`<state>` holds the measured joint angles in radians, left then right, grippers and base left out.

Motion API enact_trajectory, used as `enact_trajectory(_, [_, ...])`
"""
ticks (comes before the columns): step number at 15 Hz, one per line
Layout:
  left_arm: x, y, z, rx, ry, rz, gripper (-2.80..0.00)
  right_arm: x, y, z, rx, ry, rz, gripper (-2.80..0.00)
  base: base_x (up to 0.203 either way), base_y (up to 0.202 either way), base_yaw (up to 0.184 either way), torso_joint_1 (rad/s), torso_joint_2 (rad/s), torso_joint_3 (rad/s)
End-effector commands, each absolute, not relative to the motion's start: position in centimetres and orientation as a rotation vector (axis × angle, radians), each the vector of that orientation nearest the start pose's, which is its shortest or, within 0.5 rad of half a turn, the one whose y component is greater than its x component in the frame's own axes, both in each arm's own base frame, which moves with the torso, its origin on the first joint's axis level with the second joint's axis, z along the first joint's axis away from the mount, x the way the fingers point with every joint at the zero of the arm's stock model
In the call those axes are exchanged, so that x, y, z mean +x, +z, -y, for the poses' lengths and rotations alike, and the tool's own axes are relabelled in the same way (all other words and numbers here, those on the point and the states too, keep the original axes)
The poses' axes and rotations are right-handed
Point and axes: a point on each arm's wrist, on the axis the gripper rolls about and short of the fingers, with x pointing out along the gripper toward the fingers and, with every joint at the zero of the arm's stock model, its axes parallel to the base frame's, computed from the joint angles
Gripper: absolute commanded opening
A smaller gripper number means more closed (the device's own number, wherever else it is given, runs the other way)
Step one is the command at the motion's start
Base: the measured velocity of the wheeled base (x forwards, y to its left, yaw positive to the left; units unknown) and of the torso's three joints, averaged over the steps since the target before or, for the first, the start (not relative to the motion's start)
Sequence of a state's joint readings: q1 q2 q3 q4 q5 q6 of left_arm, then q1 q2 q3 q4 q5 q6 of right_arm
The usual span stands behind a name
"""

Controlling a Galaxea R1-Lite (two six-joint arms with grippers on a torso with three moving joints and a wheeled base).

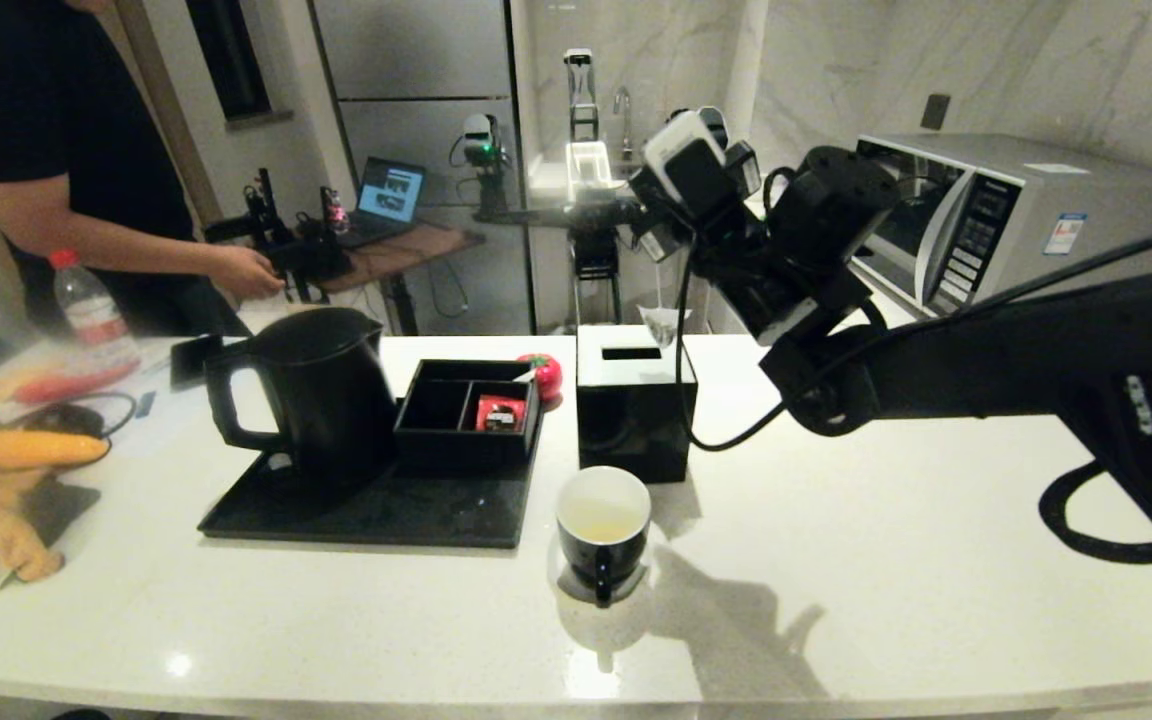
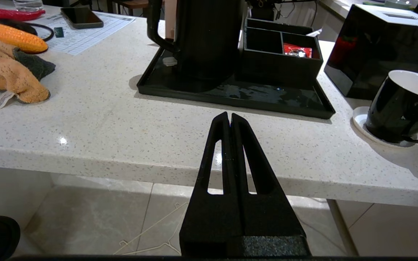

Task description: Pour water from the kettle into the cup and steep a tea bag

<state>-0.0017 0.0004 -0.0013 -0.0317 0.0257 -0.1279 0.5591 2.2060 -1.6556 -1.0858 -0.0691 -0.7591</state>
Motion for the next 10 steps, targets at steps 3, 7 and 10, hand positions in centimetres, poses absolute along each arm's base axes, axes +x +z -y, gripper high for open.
enact_trajectory(3, [-2.3, 7.9, -0.1, -0.129, 0.022, 0.035, -2.8, 40.9, 26.8, -23.6, -0.545, 0.223, 0.666, -2.8, 0.0, 0.0, 0.0, 0.0, 0.0, 0.0])
enact_trajectory(7, [-2.3, 7.9, -0.1, -0.129, 0.022, 0.035, -2.8, 42.5, 26.3, -23.5, -0.549, 0.209, 0.658, -2.8, 0.0, 0.0, 0.0, 0.0, 0.0, 0.0])
enact_trajectory(10, [-2.3, 7.9, -0.1, -0.129, 0.022, 0.035, -2.8, 43.4, 25.3, -23.5, -0.543, 0.214, 0.635, -2.8, 0.0, 0.0, 0.0, 0.0, 0.0, 0.0])
